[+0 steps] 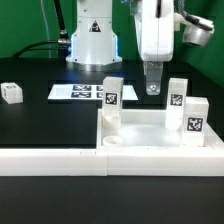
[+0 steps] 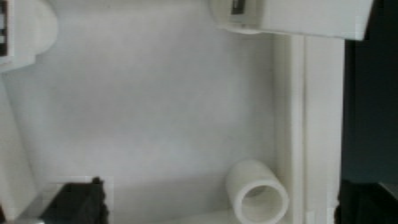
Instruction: Assemble square table
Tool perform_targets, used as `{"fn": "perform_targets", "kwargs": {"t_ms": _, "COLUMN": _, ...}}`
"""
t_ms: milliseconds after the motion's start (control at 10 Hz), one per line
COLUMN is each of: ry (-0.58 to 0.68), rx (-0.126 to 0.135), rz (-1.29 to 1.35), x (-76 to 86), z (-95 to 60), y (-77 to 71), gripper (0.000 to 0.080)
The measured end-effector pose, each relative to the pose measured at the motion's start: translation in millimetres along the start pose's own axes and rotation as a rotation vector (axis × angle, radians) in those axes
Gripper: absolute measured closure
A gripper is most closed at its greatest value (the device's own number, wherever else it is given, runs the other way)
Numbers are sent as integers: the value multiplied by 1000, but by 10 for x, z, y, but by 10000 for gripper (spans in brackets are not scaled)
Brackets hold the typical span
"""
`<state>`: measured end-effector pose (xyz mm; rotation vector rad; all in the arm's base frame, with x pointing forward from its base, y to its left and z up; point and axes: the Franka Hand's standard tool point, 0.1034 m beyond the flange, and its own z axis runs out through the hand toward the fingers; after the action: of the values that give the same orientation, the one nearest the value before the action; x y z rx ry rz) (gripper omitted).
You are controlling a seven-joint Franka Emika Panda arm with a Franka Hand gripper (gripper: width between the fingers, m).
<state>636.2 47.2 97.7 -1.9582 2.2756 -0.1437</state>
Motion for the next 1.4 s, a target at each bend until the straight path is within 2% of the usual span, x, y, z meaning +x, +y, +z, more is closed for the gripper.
{"fn": "perform_targets", "kwargs": {"t_ms": 100, "ry": 1, "rx": 8, "rz": -53, "x": 30, "z": -16, "y": 7, "gripper": 150}}
{"fn": "perform_targets", "kwargs": {"t_ms": 200, "ry": -1, "rx": 29, "rz": -140, "x": 167, "z": -84, "y": 122, "gripper": 150}}
{"fn": "perform_targets", "kwargs": {"t_ms": 300, "ry": -9, "rx": 30, "rz": -168, "x": 308, "z": -178, "y": 298, "gripper": 150}}
{"fn": "perform_targets", "kwargs": {"t_ms": 500, "ry": -11, "rx": 52, "rz": -369, "x": 618, "z": -375, "y": 503, "gripper": 150}}
{"fn": "perform_targets", "kwargs": {"t_ms": 600, "ry": 0, "rx": 58, "rz": -438, "x": 699, "z": -369, "y": 551, "gripper": 150}}
{"fn": "perform_targets", "kwargs": {"t_ms": 700, "ry": 3, "rx": 63, "rz": -523, "x": 666, "z": -380, "y": 516, "gripper": 150}}
{"fn": "perform_targets", "kwargs": {"t_ms": 1200, "ry": 16, "rx": 62, "rz": -877, "x": 710, "z": -367, "y": 538, "gripper": 150}}
{"fn": "perform_targets", "kwargs": {"t_ms": 1400, "ry": 20, "rx": 65, "rz": -911, "x": 730, "z": -366, "y": 545, "gripper": 150}}
